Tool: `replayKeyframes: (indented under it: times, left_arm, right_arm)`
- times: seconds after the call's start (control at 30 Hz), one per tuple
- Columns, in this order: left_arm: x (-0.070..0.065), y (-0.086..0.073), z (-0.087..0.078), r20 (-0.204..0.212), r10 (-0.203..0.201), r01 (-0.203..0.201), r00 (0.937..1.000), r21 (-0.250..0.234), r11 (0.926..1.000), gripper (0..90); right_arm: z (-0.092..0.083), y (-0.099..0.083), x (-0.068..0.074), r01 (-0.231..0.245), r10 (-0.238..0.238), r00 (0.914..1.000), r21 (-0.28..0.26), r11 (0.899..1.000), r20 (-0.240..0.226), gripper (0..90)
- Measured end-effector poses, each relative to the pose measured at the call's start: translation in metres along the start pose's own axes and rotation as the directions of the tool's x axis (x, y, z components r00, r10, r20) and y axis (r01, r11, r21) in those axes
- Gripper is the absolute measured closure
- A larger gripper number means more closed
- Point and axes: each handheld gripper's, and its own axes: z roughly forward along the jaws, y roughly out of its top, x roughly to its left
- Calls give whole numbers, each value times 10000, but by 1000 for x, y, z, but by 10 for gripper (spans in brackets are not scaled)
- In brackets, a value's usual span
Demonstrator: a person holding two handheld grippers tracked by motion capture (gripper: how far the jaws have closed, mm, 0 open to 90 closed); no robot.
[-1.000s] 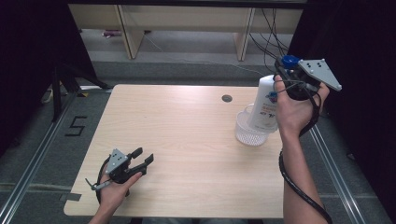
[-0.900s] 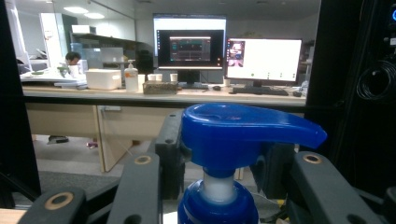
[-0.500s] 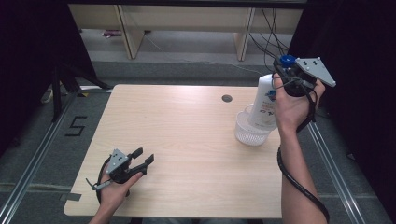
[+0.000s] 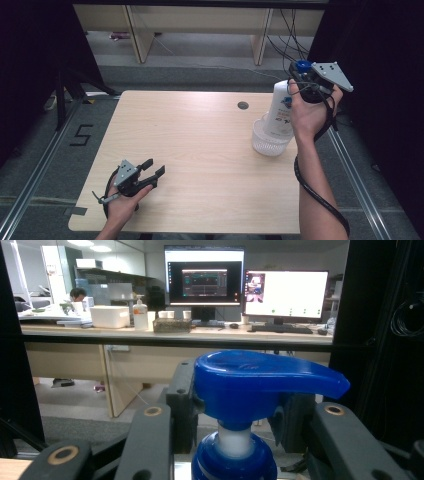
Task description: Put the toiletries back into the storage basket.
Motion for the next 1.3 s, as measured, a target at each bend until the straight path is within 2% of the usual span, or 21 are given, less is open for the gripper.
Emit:
replayKeyframes:
  times: [0.43, 0.5, 0.53, 0.57, 0.8, 0.87, 1.0, 1.3]
  left_arm:
    - [0, 0, -1, -60, 28, -27, 10000, 130, 9999, 419]
    - [0, 0, -1, -54, 27, -26, 10000, 116, 9999, 419]
    - [0, 0, -1, -56, 24, -23, 10000, 114, 9999, 419]
    - [0, 0, -1, -51, 21, -20, 10000, 113, 9999, 419]
    - [0, 0, -1, -45, 6, -6, 10000, 147, 9999, 419]
    - [-1, 0, 0, -42, -15, 16, 10000, 147, 9999, 419]
    - [-1, 0, 0, -41, -14, 15, 10000, 148, 9999, 419]
    - [-1, -1, 0, -43, -2, 3, 10000, 173, 9999, 419]
  right_arm:
    - [6, -6, -1, 108, -108, 9999, 88, 9999, -22, 603]
    - [7, -6, 0, 73, -73, 10000, 108, 9999, -15, 603]
    - [7, -7, 1, -91, 91, 10000, 117, 9999, -20, 603]
    - [8, -8, 0, 31, -31, 10000, 87, 10000, -41, 603]
    - [10, -13, 1, -13, 14, 10000, 172, 9999, -98, 603]
    - [11, -14, 0, 141, -138, 9998, 180, 9997, -163, 603]
    - [12, -18, 0, -17, 24, 9997, 283, 9996, -235, 603]
    - [14, -26, 0, 43, -35, 9998, 362, 9993, -209, 603]
